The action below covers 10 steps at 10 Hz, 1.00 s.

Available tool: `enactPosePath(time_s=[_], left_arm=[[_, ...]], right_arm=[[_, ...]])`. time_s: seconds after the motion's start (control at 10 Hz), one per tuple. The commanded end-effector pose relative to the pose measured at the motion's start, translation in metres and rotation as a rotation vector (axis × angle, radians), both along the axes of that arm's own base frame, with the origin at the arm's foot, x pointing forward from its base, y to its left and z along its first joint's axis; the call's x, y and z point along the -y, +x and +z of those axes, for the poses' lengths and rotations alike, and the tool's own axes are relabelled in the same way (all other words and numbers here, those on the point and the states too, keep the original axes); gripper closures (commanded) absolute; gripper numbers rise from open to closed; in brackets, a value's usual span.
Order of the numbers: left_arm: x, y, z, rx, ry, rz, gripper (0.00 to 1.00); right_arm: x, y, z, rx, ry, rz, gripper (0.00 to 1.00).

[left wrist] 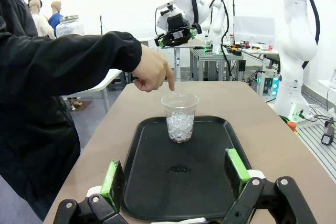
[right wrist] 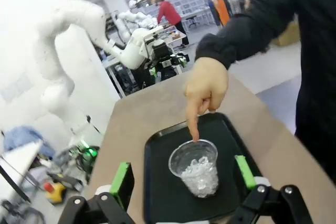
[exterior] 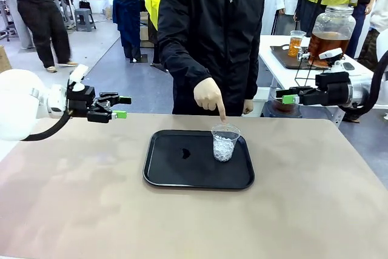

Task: Pour the drink into the iced cup.
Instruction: Pick up the iced cup indicated by the human and present it to them.

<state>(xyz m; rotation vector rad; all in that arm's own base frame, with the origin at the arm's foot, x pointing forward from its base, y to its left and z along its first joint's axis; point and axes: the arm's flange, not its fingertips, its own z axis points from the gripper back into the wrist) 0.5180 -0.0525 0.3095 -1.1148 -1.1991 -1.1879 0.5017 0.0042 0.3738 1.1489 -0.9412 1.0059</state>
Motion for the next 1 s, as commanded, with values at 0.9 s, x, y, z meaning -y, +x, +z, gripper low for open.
enactPosePath(time_s=[0.9], left_arm=[[0.002,0.000,0.003,0.004,-0.006,0.010,0.00]], right_arm=[[-0.011,0.000,-0.098,0.350,0.049,0.093,0.00]])
